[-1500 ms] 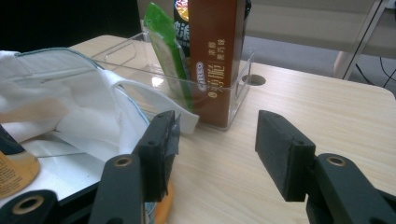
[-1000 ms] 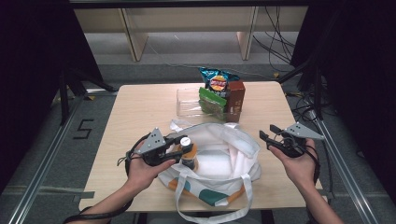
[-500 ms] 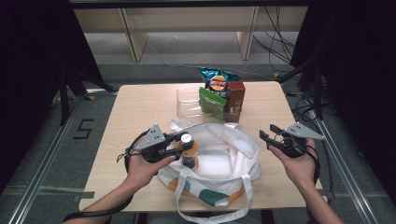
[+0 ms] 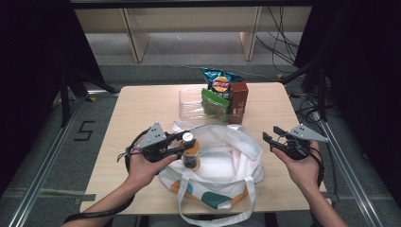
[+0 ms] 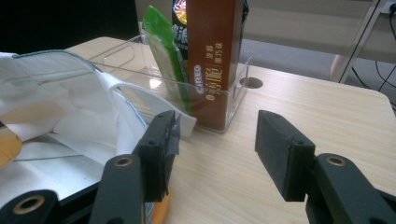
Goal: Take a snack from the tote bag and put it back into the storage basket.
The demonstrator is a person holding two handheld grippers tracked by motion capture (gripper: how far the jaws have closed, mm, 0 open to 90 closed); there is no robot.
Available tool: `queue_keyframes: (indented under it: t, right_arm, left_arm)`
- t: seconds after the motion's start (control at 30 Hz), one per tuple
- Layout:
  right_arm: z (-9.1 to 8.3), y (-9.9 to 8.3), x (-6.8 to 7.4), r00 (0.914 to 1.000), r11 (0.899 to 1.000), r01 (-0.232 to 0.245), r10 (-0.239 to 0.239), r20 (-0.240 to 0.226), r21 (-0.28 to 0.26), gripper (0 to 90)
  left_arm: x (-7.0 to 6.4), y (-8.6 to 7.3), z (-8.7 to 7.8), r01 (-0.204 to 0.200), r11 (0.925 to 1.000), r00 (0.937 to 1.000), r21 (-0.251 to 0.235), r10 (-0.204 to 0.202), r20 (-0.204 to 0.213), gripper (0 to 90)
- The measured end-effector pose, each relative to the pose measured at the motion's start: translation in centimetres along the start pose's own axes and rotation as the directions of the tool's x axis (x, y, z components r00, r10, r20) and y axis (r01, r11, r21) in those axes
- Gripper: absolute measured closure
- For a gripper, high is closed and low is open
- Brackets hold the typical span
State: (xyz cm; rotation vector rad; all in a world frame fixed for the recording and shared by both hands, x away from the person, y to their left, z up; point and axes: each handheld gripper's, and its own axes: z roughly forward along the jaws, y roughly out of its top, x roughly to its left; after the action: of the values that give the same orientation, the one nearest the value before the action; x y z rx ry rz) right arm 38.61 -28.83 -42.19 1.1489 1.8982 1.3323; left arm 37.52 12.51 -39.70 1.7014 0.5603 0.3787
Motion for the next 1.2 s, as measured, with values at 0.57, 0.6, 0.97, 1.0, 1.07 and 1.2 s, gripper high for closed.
queue_keyframes:
  t: [0.57, 0.6, 0.97, 1.0, 1.07, 1.2]
  right_arm:
    - [0.0, -0.1, 0.1, 1.0, 1.0, -0.006, 0.006, 0.005, 0.006, 48.6]
    - [-0.1, 0.0, 0.2, 0.9998, 1.0, -0.021, 0.021, 0.003, 0.02, 48.6]
    - [0.0, -0.1, 0.2, 0.9997, 1.0, -0.022, 0.022, 0.004, 0.012, 48.5]
    - [0.0, -0.1, 0.2, 0.9997, 1.0, -0.022, 0.022, 0.004, 0.012, 48.5]
    - [0.0, -0.1, 0.2, 0.9998, 1.0, -0.021, 0.021, -0.001, 0.007, 48.6]
    - [0.0, -0.1, 0.2, 0.9998, 1.0, -0.022, 0.022, 0.005, 0.012, 48.5]
  left_arm:
    - [0.2, 1.6, -0.3, 0.004, 0.9994, 0.9999, -0.034, -0.004, -0.015, 58.4]
    - [0.2, 1.7, -0.3, 0.002, 0.9993, 0.9999, -0.036, -0.002, -0.012, 58.4]
    - [0.3, 2.4, -0.4, 0.002, 0.999, 1.0, -0.045, -0.003, -0.009, 58.4]
    - [0.3, 2.5, -0.5, 0.004, 0.999, 0.9999, -0.046, -0.004, -0.01, 58.4]
    - [0.4, 2.6, -0.4, 0.003, 0.9987, 0.9999, -0.051, -0.003, -0.012, 58.4]
    - [0.4, 2.9, -0.4, 0.003, 0.9985, 0.9999, -0.054, -0.004, -0.014, 58.4]
